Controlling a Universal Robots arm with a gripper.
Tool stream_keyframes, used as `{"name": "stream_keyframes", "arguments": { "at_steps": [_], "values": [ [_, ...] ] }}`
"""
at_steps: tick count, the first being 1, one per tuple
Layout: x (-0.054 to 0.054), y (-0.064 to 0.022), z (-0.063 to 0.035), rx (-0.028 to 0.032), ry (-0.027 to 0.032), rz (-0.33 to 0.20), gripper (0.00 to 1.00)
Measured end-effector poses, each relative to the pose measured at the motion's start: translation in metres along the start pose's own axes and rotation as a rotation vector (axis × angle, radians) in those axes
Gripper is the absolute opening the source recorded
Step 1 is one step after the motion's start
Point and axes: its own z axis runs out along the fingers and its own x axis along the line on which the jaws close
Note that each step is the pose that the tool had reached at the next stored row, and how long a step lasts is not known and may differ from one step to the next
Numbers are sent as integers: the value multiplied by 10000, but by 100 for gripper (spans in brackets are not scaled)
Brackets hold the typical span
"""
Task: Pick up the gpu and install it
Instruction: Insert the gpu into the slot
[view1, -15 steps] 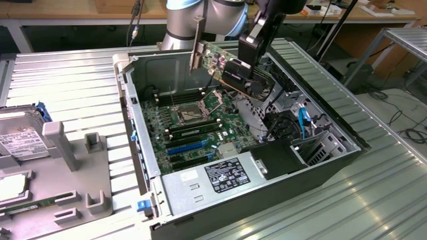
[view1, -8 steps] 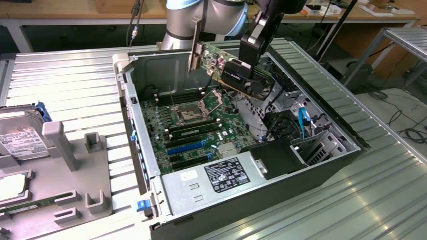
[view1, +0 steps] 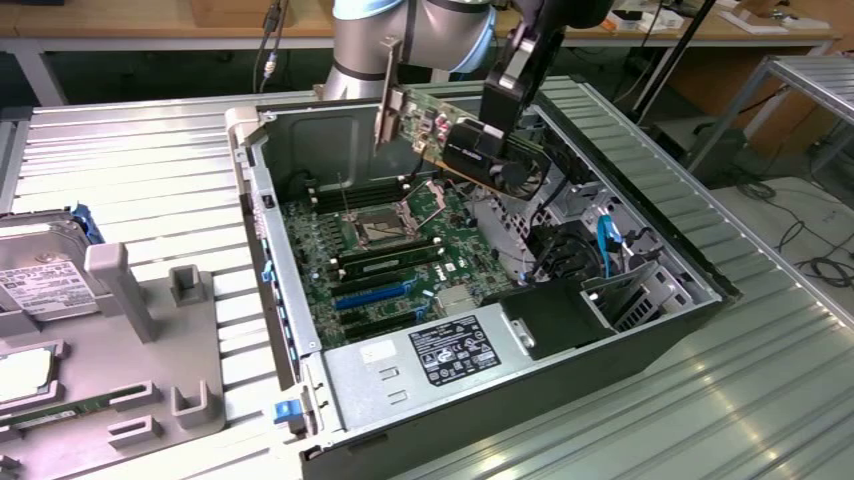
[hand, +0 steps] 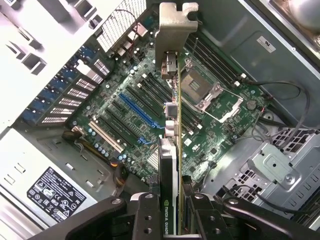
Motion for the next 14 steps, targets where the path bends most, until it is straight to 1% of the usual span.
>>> {"name": "stream_keyframes", "arguments": {
  "at_steps": [14],
  "values": [
    [0, 0, 0, -18, 33, -735, 27]
  ]
}}
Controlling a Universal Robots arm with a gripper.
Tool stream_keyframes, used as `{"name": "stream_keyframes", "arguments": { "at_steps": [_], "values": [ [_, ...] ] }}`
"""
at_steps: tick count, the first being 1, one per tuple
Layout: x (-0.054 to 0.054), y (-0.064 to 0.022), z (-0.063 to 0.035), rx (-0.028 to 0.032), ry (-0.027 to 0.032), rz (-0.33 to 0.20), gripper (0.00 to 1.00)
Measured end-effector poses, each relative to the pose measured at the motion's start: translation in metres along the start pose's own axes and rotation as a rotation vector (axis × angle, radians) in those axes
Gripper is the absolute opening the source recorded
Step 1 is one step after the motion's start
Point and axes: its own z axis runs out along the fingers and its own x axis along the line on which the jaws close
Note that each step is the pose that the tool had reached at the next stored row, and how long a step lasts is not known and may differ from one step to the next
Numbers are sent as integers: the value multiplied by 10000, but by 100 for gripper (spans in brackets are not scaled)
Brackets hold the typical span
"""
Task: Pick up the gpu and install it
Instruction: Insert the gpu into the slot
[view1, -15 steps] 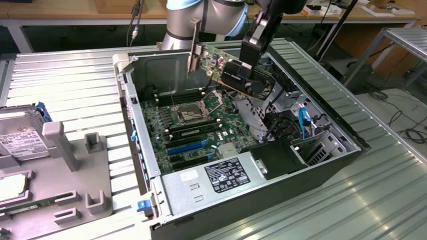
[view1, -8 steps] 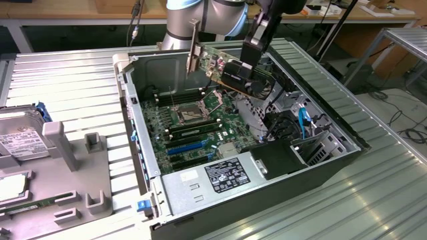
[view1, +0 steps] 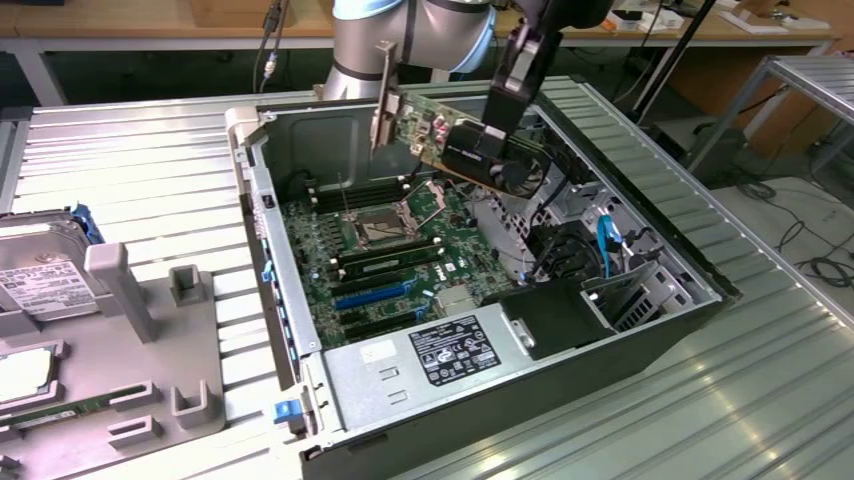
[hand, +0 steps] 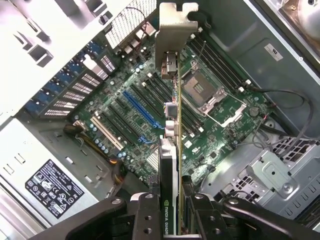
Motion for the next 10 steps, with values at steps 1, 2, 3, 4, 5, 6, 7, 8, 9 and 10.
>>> {"name": "stream_keyframes", "arguments": {
  "at_steps": [1, 2, 3, 4, 5, 6, 7, 8, 9, 10],
  "values": [
    [0, 0, 0, -1, 2, -48, 27],
    [0, 0, 0, -3, 5, -106, 27],
    [0, 0, 0, -6, 8, -199, 27],
    [0, 0, 0, -8, 13, -297, 27],
    [0, 0, 0, -12, 20, -447, 27],
    [0, 0, 0, -14, 23, -523, 27],
    [0, 0, 0, -15, 25, -589, 27],
    [0, 0, 0, -17, 29, -665, 27],
    [0, 0, 0, -19, 33, -739, 27],
    [0, 0, 0, -20, 35, -802, 27]
  ]
}}
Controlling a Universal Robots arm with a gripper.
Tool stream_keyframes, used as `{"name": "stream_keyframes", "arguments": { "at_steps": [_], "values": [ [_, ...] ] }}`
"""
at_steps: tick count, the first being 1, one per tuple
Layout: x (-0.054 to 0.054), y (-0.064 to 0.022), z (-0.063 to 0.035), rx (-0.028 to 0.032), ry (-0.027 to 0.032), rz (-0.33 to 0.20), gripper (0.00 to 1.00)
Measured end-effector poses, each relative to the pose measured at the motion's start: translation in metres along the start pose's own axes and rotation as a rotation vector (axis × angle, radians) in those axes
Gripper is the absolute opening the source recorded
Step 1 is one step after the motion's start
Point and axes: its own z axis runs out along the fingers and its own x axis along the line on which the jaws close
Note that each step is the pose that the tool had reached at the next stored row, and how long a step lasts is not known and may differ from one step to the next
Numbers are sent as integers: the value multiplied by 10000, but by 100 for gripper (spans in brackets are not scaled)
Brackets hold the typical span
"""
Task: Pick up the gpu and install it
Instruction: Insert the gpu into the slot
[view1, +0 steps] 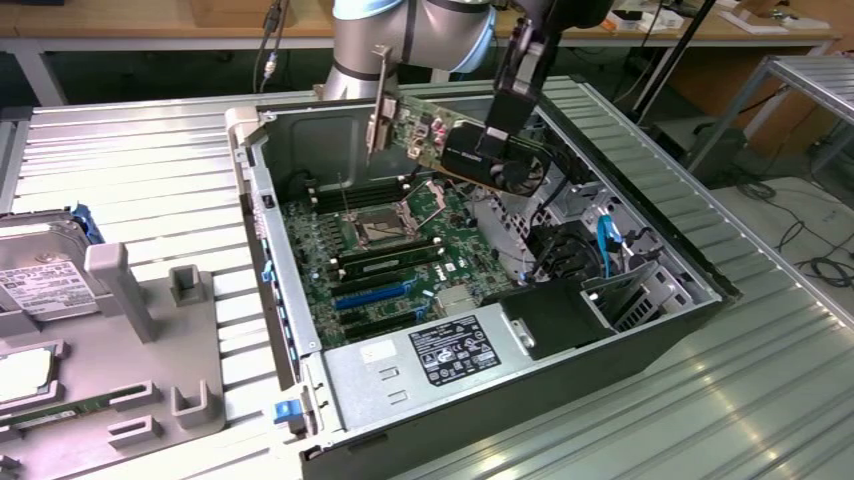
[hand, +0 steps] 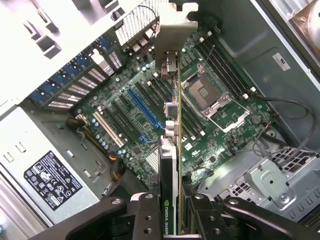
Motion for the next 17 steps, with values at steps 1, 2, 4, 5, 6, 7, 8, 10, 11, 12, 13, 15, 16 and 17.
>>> {"name": "stream_keyframes", "arguments": {
  "at_steps": [1, 2, 4, 5, 6, 7, 8, 10, 11, 12, 13, 15, 16, 17],
  "values": [
    [0, 0, 0, -2, 4, -79, 27],
    [0, 0, 0, -4, 8, -169, 27],
    [0, 0, 0, -12, 19, -444, 27],
    [0, 0, 0, -16, 27, -611, 27],
    [0, 0, 0, -19, 32, -722, 27],
    [0, 0, 0, -22, 39, -875, 27],
    [0, 0, 0, -29, 51, -1140, 27],
    [0, 0, 1, -41, 71, -1600, 27],
    [0, 0, 1, -45, 78, -1764, 27],
    [0, 0, 2, -50, 86, -1959, 27],
    [0, 0, 2, -55, 94, -2129, 27],
    [0, 0, 5, -72, 126, -2837, 27],
    [0, 0, 5, -80, 141, -3163, 27],
    [0, 0, 6, -87, 152, -3403, 27]
  ]
}}
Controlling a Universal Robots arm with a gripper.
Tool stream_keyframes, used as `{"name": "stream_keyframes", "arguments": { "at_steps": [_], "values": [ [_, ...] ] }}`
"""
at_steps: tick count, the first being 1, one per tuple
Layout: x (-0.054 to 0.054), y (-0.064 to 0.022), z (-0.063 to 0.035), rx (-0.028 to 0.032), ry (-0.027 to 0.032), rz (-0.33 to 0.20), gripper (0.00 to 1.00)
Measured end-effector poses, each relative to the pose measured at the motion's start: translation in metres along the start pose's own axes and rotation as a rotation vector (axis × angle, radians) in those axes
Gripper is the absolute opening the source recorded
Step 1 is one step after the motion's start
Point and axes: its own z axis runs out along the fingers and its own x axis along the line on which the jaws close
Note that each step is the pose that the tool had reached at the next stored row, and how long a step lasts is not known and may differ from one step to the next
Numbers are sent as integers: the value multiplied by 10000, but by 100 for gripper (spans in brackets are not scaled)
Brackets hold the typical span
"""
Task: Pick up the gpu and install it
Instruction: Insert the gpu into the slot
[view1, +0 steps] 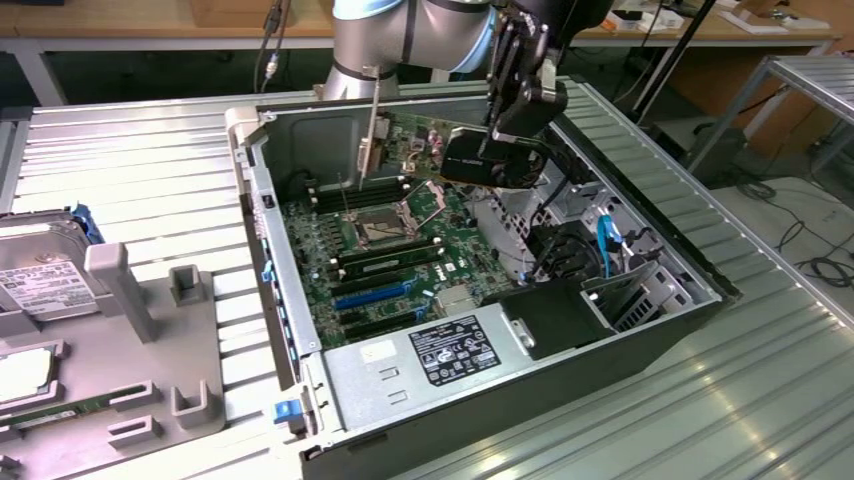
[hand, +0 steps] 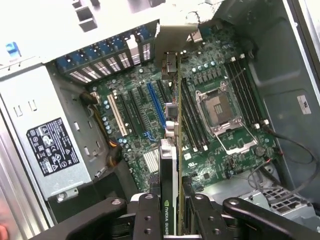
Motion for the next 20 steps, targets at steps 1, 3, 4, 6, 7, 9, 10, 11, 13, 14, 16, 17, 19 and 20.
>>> {"name": "stream_keyframes", "arguments": {
  "at_steps": [1, 3, 4, 6, 7, 9, 10, 11, 13, 14, 16, 17, 19, 20],
  "values": [
    [0, 0, 0, -5, 8, -187, 27],
    [0, 0, 0, -16, 29, -649, 27],
    [0, 0, 0, -20, 34, -774, 27],
    [0, 0, 0, -28, 48, -1099, 27],
    [0, 0, 0, -29, 51, -1175, 27],
    [0, 0, 1, -37, 64, -1462, 27],
    [0, 0, 0, -41, 72, -1634, 27],
    [0, 0, 0, -44, 77, -1737, 27],
    [0, 0, 0, -46, 81, -1830, 27],
    [0, 0, 0, -47, 81, -1831, 27],
    [0, 0, 0, -47, 81, -1831, 27],
    [0, 0, 0, -47, 81, -1836, 27],
    [0, 0, 1, -49, 84, -1918, 27],
    [0, 0, 0, -52, 90, -2034, 27]
  ]
}}
